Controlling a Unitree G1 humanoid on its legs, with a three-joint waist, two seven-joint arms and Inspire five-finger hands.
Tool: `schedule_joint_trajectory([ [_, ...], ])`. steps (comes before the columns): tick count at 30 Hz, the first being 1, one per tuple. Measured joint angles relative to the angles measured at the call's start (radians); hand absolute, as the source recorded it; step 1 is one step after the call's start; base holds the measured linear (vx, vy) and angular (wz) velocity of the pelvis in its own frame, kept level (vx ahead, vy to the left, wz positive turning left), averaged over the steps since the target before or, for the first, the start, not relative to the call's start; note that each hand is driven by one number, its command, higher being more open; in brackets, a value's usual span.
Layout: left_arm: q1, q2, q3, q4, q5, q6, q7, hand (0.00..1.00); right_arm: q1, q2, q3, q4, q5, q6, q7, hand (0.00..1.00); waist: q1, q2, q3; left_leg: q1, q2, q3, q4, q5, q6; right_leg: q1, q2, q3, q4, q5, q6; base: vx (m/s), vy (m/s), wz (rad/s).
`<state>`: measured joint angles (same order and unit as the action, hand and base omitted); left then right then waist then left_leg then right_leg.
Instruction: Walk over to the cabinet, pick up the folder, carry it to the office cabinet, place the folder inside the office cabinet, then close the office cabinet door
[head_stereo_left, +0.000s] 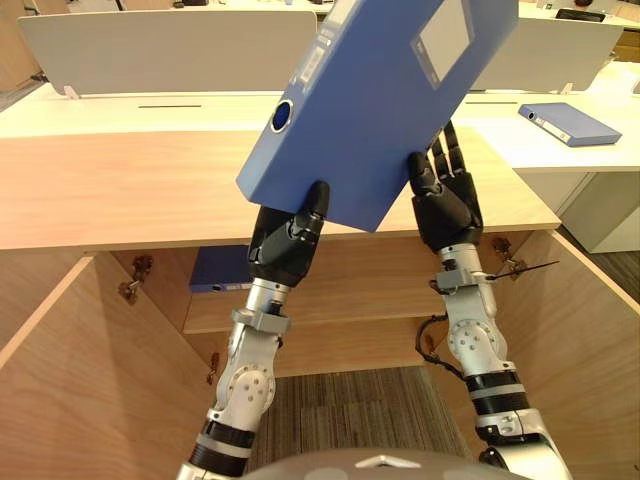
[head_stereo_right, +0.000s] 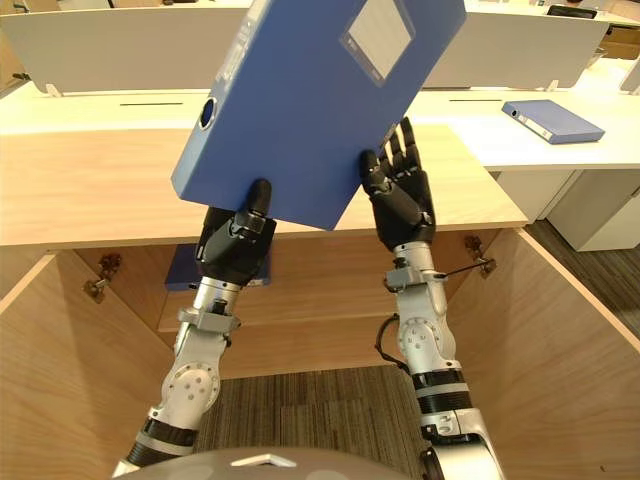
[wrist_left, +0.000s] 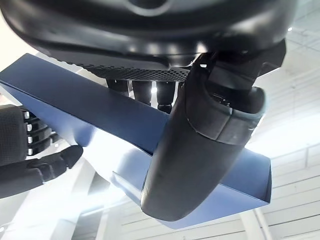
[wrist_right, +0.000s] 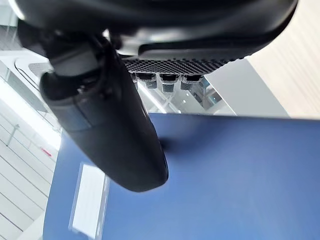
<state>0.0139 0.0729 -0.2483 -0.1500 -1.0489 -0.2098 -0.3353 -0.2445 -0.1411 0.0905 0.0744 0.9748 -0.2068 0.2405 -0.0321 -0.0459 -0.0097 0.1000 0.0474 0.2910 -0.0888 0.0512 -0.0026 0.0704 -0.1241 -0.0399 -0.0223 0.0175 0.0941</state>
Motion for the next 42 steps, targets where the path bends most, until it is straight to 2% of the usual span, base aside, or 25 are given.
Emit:
schedule_joint_trajectory([
  [11,-0.047,0.0,0.02,0.031,-0.025,-0.017,-0.002,0.0,-0.068,0.021,0.018,-0.012,-0.032,0.001,-0.005,1.0,0.005,-0.002,0.0,0.001,0.0,0.005,0.0,-0.001,-0.001,-0.003,0.001,0.008,0.0,0.001,-0.001,0.0,0.0,0.0],
  [12,-0.049,0.0,0.02,0.038,-0.029,-0.017,-0.006,0.0,-0.068,0.018,0.018,-0.012,-0.032,0.001,-0.005,0.0,0.005,-0.002,0.0,0.0,0.001,0.006,0.0,-0.001,-0.001,-0.004,0.001,0.009,0.0,0.001,-0.001,0.0,0.0,0.0],
  [25,-0.063,0.034,0.035,0.116,-0.06,-0.019,-0.018,0.0,-0.148,-0.019,0.021,0.006,-0.034,-0.016,-0.019,0.0,0.001,-0.002,0.0,-0.002,0.004,0.015,0.0,-0.001,-0.001,-0.012,0.005,0.016,0.0,0.006,-0.004,0.0,-0.001,-0.01],
  [38,-0.067,0.032,0.045,0.129,-0.049,-0.016,0.003,0.0,-0.148,-0.002,0.024,0.032,-0.069,0.004,-0.024,0.0,-0.003,-0.001,0.0,-0.001,0.004,0.014,0.0,0.002,-0.003,-0.011,0.005,0.015,0.001,0.005,-0.004,0.0,0.0,0.0],
  [39,-0.068,0.03,0.049,0.133,-0.048,-0.016,0.003,1.0,-0.145,0.0,0.024,0.033,-0.069,0.005,-0.024,0.0,-0.003,-0.001,0.0,-0.001,0.004,0.014,0.0,0.003,-0.003,-0.011,0.005,0.015,0.002,0.005,-0.004,0.0,0.0,0.0],
  [42,-0.069,0.025,0.069,0.152,-0.03,-0.006,0.008,1.0,-0.127,0.025,0.018,0.048,-0.069,0.006,-0.024,0.0,-0.006,0.0,-0.001,0.0,0.004,0.012,-0.001,0.005,-0.004,-0.011,0.005,0.014,0.003,0.005,-0.004,0.0,0.0,0.0],
])
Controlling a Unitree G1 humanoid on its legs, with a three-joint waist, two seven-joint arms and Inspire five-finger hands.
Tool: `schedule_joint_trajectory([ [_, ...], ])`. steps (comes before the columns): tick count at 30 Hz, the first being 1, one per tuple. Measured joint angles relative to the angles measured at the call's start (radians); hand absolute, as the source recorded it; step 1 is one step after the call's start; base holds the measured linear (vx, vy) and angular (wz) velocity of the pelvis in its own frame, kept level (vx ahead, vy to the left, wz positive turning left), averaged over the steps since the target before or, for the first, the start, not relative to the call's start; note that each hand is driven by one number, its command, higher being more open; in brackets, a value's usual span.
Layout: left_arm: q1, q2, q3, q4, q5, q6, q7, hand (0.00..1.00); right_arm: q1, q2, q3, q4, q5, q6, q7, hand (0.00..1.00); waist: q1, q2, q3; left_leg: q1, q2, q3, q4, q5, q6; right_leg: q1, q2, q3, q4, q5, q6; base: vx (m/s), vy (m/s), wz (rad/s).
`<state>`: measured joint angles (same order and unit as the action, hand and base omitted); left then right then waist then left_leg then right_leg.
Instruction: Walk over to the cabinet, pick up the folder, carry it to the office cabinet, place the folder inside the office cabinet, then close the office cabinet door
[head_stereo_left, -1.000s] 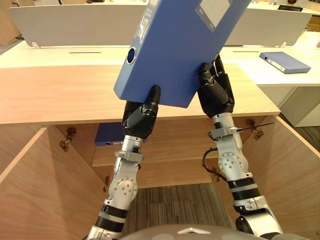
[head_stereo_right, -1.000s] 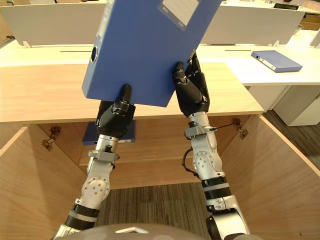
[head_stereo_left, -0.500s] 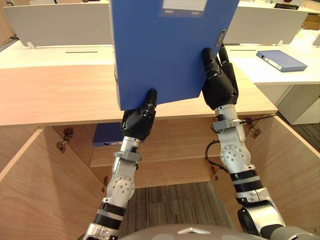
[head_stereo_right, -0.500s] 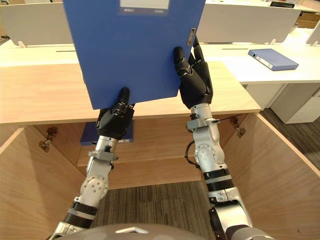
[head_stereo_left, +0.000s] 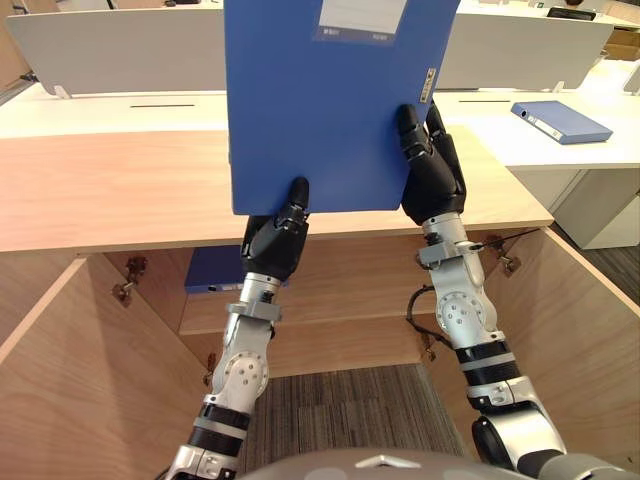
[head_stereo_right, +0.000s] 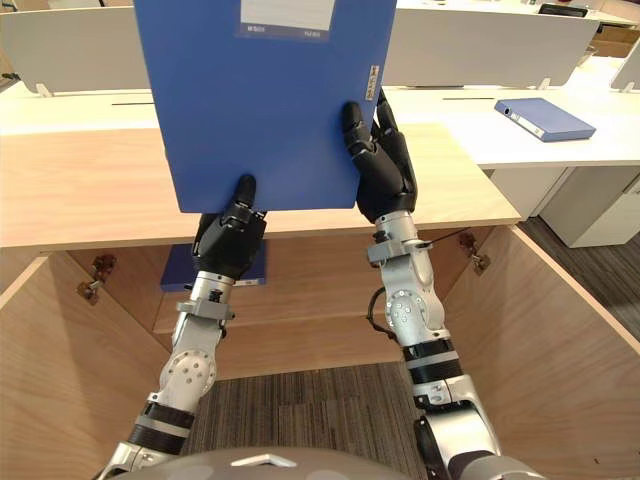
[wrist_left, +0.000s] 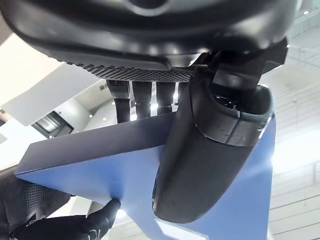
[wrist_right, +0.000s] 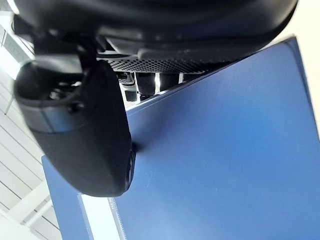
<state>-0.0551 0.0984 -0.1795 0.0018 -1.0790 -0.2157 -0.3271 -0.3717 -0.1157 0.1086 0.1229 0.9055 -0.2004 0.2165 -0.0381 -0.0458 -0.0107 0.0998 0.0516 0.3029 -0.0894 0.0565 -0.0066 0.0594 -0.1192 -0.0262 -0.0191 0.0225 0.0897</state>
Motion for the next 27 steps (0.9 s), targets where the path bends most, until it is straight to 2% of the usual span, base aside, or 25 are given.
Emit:
schedule_joint_trajectory([
  [6,-0.001,-0.011,-0.003,0.034,0.09,0.024,0.04,1.0,0.04,0.036,0.04,0.017,-0.003,0.028,-0.001,0.0,-0.009,0.004,-0.003,0.0,0.0,-0.001,-0.005,0.002,0.0,-0.001,0.0,0.0,0.001,0.0,0.0,0.0,0.0,0.0],
  [11,-0.001,-0.027,0.006,0.051,0.151,0.029,0.097,1.0,0.076,0.07,0.028,0.02,-0.002,0.029,-0.003,0.0,-0.01,0.005,-0.004,0.0,0.0,-0.003,-0.002,0.002,0.0,0.0,0.0,-0.001,-0.001,0.0,0.0,0.0,0.0,0.0],
  [18,0.006,-0.043,0.058,0.046,0.187,0.029,0.111,1.0,0.15,0.086,-0.004,0.017,-0.002,0.028,-0.004,0.0,-0.011,0.005,-0.004,-0.002,0.0,-0.012,-0.001,0.002,0.0,0.006,0.0,-0.009,-0.006,0.0,0.0,0.0,0.0,0.02],
  [27,0.134,-0.07,0.145,-0.051,0.233,0.027,0.12,1.0,0.227,0.085,-0.053,-0.113,-0.042,0.028,-0.01,0.0,-0.01,0.005,-0.004,-0.01,0.0,-0.03,0.0,0.001,-0.002,0.014,0.0,-0.03,-0.017,0.0,0.0,0.0,-0.004,0.06],
])
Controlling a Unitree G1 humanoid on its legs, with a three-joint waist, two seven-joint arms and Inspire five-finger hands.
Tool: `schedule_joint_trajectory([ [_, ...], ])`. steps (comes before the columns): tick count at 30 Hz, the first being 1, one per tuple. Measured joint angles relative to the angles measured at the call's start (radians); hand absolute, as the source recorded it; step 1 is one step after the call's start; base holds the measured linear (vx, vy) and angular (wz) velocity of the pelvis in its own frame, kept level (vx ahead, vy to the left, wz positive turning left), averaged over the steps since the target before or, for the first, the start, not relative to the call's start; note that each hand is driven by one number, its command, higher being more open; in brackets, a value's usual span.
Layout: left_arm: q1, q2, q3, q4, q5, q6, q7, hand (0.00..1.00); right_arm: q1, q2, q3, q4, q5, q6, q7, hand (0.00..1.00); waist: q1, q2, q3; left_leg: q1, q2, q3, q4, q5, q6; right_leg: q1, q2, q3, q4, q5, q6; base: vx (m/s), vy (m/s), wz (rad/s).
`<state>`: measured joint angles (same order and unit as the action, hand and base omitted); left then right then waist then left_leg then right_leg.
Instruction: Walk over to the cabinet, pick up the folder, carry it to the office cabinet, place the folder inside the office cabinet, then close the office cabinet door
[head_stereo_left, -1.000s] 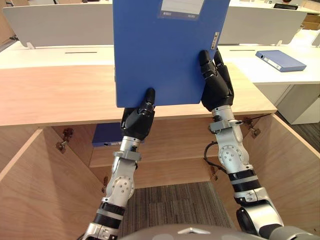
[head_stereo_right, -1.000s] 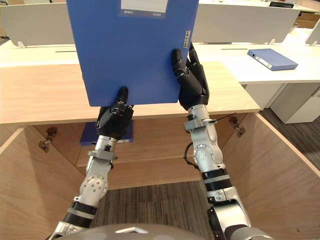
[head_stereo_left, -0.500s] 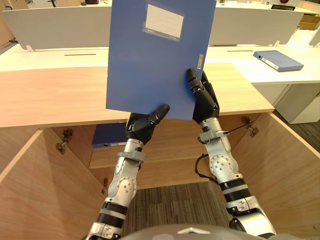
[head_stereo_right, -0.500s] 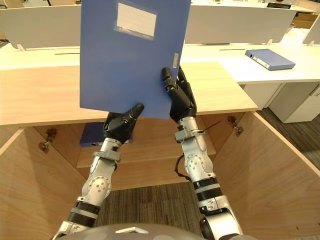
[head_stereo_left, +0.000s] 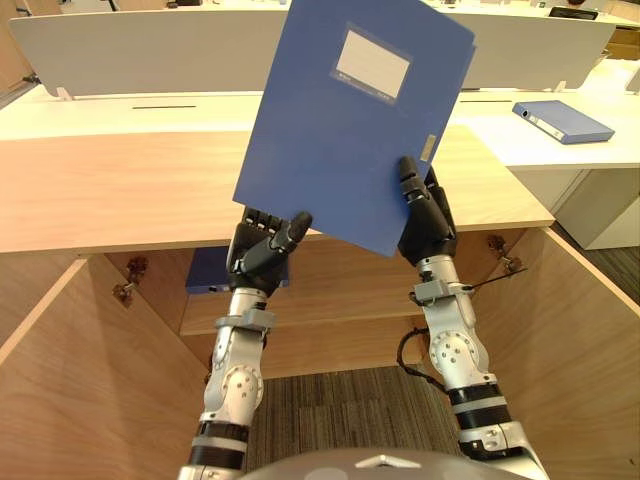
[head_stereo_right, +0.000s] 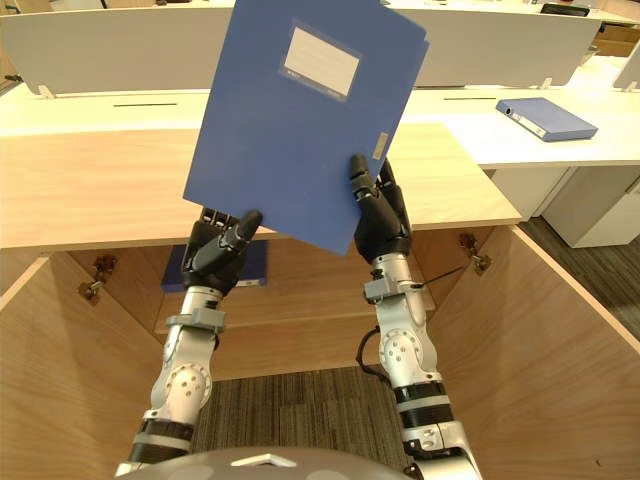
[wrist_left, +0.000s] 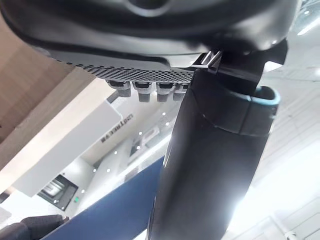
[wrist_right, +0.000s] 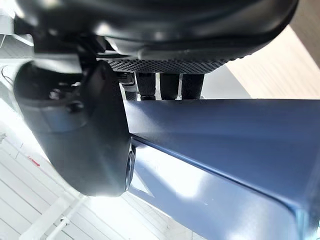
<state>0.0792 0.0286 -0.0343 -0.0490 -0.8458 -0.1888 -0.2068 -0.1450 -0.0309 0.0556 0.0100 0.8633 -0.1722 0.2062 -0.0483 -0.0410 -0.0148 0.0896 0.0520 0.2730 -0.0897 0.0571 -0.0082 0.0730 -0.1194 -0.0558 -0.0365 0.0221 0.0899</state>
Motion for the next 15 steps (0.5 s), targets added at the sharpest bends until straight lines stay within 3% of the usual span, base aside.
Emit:
schedule_joint_trajectory([
  [6,0.13,-0.039,0.143,-0.087,0.064,-0.036,0.015,1.0,0.051,0.006,-0.105,-0.137,0.0,-0.015,0.0,0.0,0.004,0.002,0.001,-0.005,-0.001,-0.025,-0.004,-0.002,-0.003,0.011,-0.001,-0.026,-0.003,-0.008,0.0,0.0,-0.01,0.13],
  [11,0.205,-0.079,0.261,-0.126,0.127,-0.095,0.105,1.0,0.079,0.029,-0.192,-0.221,-0.002,-0.067,0.0,0.0,0.019,0.006,0.001,-0.008,0.0,-0.053,-0.005,-0.005,-0.007,0.018,-0.002,-0.057,0.01,-0.028,-0.001,0.01,-0.018,0.16],
  [15,0.238,-0.084,0.308,-0.128,0.191,-0.103,0.164,1.0,0.08,0.03,-0.212,-0.229,-0.011,-0.083,-0.001,0.0,0.022,0.006,0.001,-0.024,0.0,-0.078,-0.004,-0.003,-0.007,0.018,-0.002,-0.082,0.008,-0.031,-0.001,0.02,-0.024,0.19],
])
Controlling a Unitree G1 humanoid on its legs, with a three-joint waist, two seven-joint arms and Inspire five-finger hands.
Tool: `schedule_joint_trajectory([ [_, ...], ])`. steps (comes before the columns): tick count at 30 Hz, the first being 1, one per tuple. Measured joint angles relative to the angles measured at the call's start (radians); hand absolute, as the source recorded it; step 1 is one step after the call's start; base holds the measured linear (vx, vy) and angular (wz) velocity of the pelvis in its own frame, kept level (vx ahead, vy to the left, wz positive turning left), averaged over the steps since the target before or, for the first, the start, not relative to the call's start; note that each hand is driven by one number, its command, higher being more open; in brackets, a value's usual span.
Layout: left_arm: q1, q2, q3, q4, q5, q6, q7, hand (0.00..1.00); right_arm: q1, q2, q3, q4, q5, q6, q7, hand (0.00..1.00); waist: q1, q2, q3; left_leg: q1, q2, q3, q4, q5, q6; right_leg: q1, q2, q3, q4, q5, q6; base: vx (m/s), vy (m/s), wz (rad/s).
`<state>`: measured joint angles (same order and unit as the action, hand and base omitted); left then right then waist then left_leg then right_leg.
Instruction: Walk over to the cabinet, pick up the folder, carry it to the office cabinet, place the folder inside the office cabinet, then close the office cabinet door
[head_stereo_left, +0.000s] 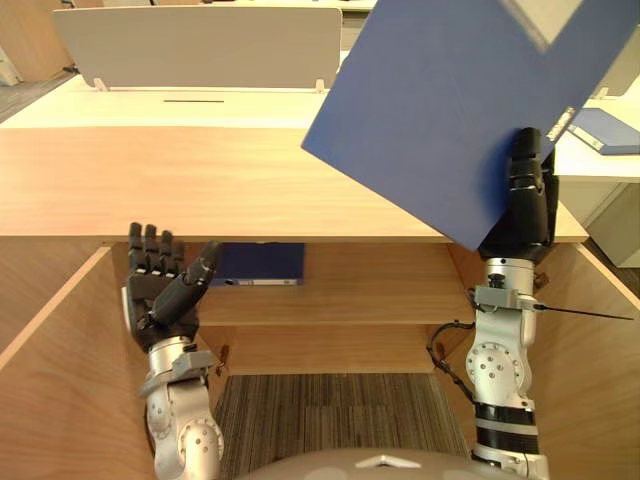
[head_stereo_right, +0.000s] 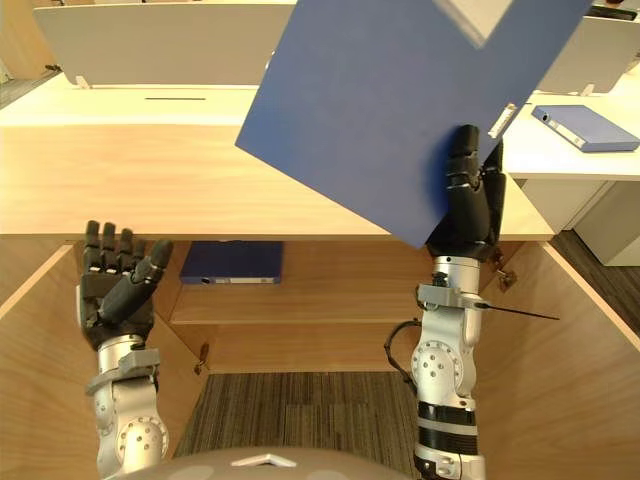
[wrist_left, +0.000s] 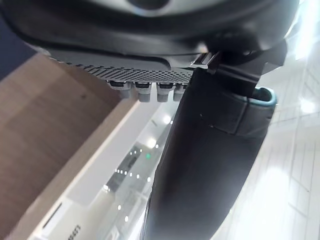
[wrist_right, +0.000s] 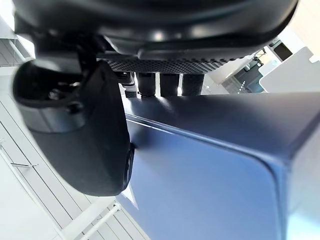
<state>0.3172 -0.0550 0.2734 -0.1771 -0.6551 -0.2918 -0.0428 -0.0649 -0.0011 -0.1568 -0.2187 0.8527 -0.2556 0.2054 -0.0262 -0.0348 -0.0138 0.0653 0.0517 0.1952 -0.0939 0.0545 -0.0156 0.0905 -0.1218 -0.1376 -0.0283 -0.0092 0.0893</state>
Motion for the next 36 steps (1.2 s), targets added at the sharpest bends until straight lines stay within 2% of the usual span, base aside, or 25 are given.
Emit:
schedule_joint_trajectory([
  [6,0.052,-0.011,0.023,0.022,0.143,0.001,0.014,1.0,0.0,-0.001,0.004,0.0,-0.074,0.007,-0.003,0.0,0.013,-0.001,0.001,-0.01,-0.001,-0.017,0.004,0.001,0.0,0.002,-0.001,-0.019,0.001,-0.002,0.002,0.01,-0.01,0.09],
  [14,0.063,-0.013,0.012,0.221,0.337,0.019,0.057,1.0,0.001,-0.015,0.073,-0.01,-0.16,0.014,-0.002,0.0,0.018,-0.006,0.012,-0.009,-0.009,-0.038,-0.001,0.001,0.0,-0.002,-0.011,-0.035,0.029,-0.027,0.005,-0.03,0.003,0.08],
  [21,0.058,-0.009,-0.003,0.479,0.472,0.063,0.091,1.0,0.002,-0.106,0.236,-0.054,-0.319,0.027,0.0,0.0,0.019,-0.016,0.027,-0.01,-0.008,-0.039,0.004,0.001,0.0,-0.001,-0.01,-0.036,0.029,-0.028,0.005,0.0,0.0,0.0],
  [22,0.049,0.006,-0.024,0.557,0.517,0.066,0.1,1.0,0.002,-0.132,0.296,-0.054,-0.374,0.034,0.003,0.0,0.019,-0.015,0.029,-0.01,-0.008,-0.038,0.004,0.001,0.0,-0.002,-0.01,-0.036,0.03,-0.028,0.005,0.0,0.0,0.0],
  [28,0.015,0.018,-0.038,0.74,0.588,0.093,0.125,1.0,0.005,-0.203,0.451,-0.049,-0.519,0.051,0.008,0.0,0.021,-0.009,0.045,0.001,-0.005,-0.027,0.0,-0.001,-0.003,-0.003,-0.009,-0.024,0.041,-0.031,0.003,-0.05,0.003,-0.05],
  [36,-0.024,0.088,-0.099,0.934,0.597,0.11,0.146,1.0,0.021,-0.233,0.54,0.046,-0.64,0.049,-0.028,0.0,0.022,-0.005,0.049,0.008,0.007,-0.014,0.0,-0.001,-0.003,-0.002,0.004,-0.01,0.038,-0.031,-0.002,-0.02,-0.003,-0.05],
])
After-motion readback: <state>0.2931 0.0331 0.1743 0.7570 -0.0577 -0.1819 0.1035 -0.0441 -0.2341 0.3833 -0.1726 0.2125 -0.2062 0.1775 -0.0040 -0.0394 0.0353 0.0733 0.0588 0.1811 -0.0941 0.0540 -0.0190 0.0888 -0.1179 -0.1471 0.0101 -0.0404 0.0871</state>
